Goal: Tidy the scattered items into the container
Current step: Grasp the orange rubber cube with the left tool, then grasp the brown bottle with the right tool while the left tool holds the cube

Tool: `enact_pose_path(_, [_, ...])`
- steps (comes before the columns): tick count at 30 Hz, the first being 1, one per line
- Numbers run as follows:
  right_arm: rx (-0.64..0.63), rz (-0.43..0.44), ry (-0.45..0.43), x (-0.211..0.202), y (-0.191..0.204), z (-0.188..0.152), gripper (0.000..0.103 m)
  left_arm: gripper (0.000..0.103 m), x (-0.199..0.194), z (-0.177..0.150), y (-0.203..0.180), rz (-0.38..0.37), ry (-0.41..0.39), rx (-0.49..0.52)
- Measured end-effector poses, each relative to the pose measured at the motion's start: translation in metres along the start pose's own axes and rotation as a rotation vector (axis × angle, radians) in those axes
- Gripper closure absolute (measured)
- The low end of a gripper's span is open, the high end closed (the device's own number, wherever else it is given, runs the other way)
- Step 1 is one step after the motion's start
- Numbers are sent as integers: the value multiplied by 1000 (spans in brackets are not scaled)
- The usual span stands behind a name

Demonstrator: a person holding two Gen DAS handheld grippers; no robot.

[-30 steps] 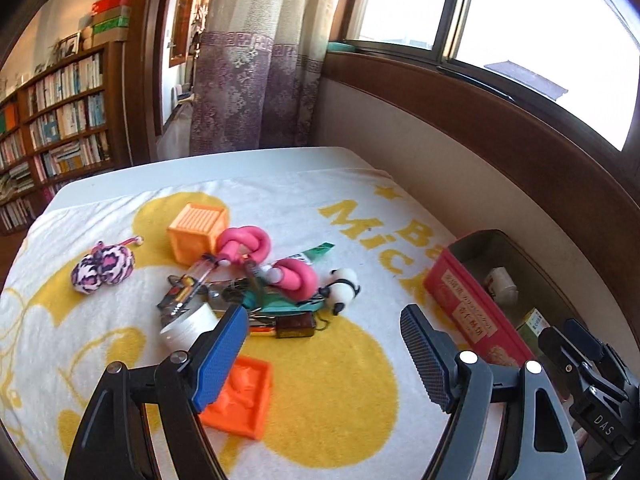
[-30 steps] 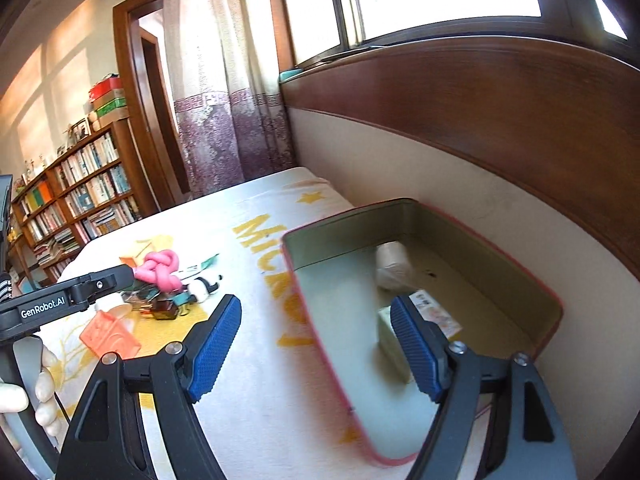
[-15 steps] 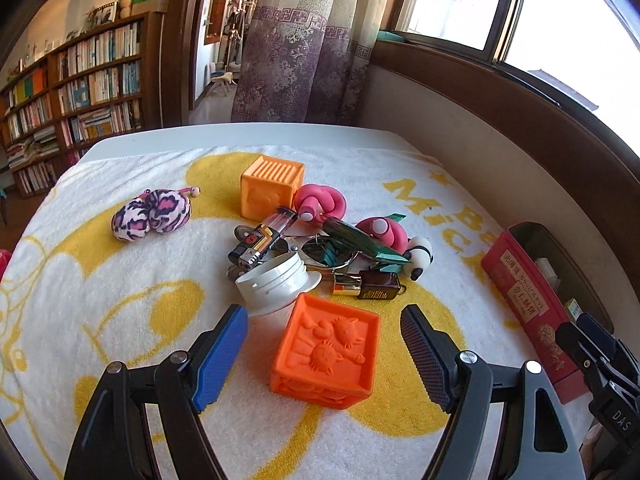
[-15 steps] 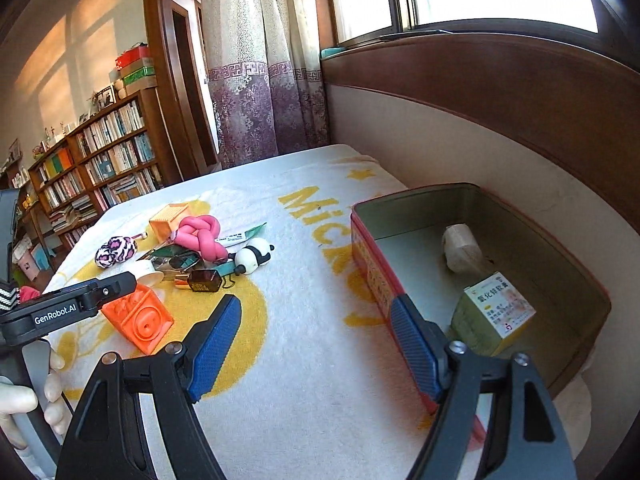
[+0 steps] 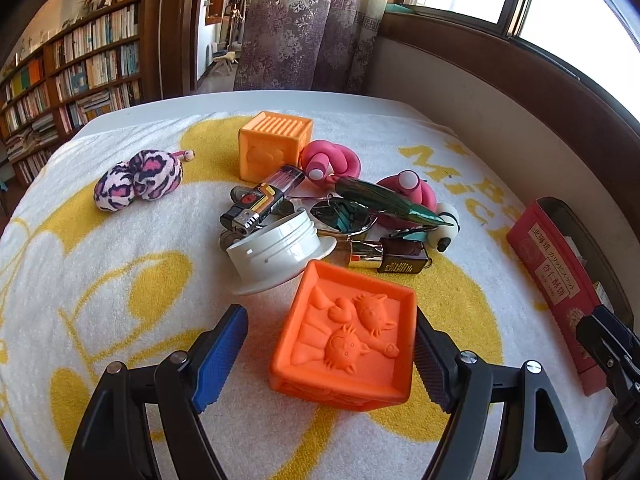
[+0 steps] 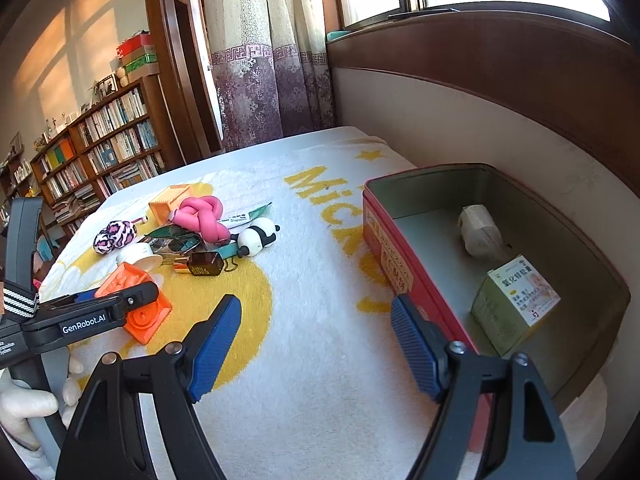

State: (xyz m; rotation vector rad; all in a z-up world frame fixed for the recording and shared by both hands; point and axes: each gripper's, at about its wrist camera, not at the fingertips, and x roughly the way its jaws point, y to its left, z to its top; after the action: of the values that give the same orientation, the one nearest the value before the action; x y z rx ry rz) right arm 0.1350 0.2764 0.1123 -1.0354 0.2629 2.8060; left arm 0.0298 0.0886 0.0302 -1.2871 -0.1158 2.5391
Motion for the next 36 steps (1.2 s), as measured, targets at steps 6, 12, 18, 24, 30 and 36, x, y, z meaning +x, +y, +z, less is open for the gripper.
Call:
enact_pose_path(6, [-14, 18, 12, 5, 8, -1, 23, 46, 5, -4, -4, -30, 26, 24])
enact_pose_path(12, [-5, 58, 45, 10, 12, 1, 23, 46, -9, -5, 3, -31, -4, -1])
enact_pose_path(18, [-6, 91, 87, 23, 29, 12, 23, 46, -38, -7, 16, 1, -85, -5])
enact_pose_path(24, [-72, 123, 145, 51, 66, 20, 23, 46, -52, -14, 45, 34, -118, -52])
enact_pose_path(30, [-118, 111, 183, 80, 96, 29, 23, 46, -58, -18, 70, 46, -139, -103])
enact_pose_path(36, [-141, 81, 223, 109, 115, 36, 23, 46, -57, -19, 73, 17, -137, -122])
